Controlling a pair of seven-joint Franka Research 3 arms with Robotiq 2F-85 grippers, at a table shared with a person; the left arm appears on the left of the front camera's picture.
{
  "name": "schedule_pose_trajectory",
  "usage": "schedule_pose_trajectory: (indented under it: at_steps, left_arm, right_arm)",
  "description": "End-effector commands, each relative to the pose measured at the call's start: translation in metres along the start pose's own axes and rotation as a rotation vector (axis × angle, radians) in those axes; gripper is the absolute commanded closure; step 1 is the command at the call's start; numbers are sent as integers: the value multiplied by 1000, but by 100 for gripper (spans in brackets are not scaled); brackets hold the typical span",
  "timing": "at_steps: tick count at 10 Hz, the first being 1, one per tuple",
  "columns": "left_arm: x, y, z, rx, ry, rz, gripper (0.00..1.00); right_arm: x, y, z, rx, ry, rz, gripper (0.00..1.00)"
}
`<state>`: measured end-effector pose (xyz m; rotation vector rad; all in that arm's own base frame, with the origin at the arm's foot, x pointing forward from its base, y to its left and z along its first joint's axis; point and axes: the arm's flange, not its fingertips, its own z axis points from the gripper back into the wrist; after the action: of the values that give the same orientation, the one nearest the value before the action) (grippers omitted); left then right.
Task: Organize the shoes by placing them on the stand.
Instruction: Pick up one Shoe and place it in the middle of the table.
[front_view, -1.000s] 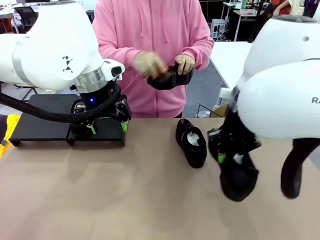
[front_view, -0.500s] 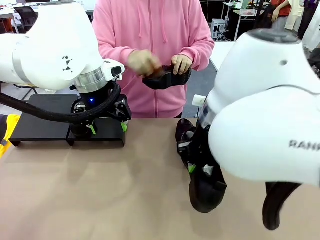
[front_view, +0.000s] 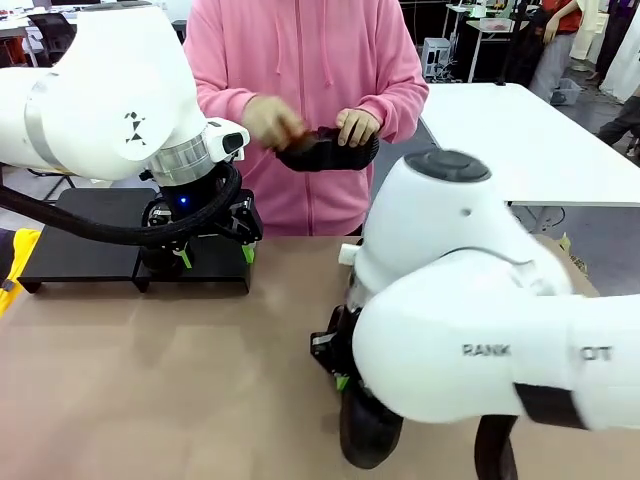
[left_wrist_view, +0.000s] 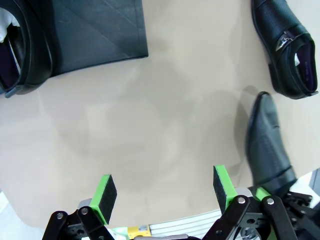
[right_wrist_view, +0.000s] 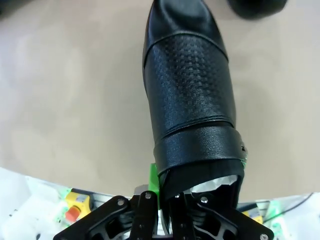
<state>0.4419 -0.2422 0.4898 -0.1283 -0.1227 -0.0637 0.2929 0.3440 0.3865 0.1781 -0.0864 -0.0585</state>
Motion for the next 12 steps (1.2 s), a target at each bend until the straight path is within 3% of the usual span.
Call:
schedule_pose_trajectory:
  at_steps: [1,2,4,7,9,10,11,12]
  left_arm:
    - [-1,2,2,-3,-2,1,0]
    - [-1,2,2,-3,-2,1,0]
    - [-1,2,2,-3,-2,1,0]
    - [-1,2,2,-3,-2,1,0]
    - [-1,2,2,-3,-2,1,0]
    - [-1,2,2,-3,-2,1,0]
    - [-1,2,2,-3,-2,1,0]
    - [-1,2,2,-3,-2,1,0]
  right_arm:
    - [4,17,-28,19,13,-36,100]
    - [0,19,-38,15,47,-31,93]
    - [2,20,-42,25,25,-24,58]
    - [6,14,-17,92,9,-18,5]
    - [2,7,13,149,-12,7,0]
    - [-3,5,30,177,9,77,0]
    - [-10,0,48,156,-38,169,0]
    - [5,20,15,127,-23,12,0]
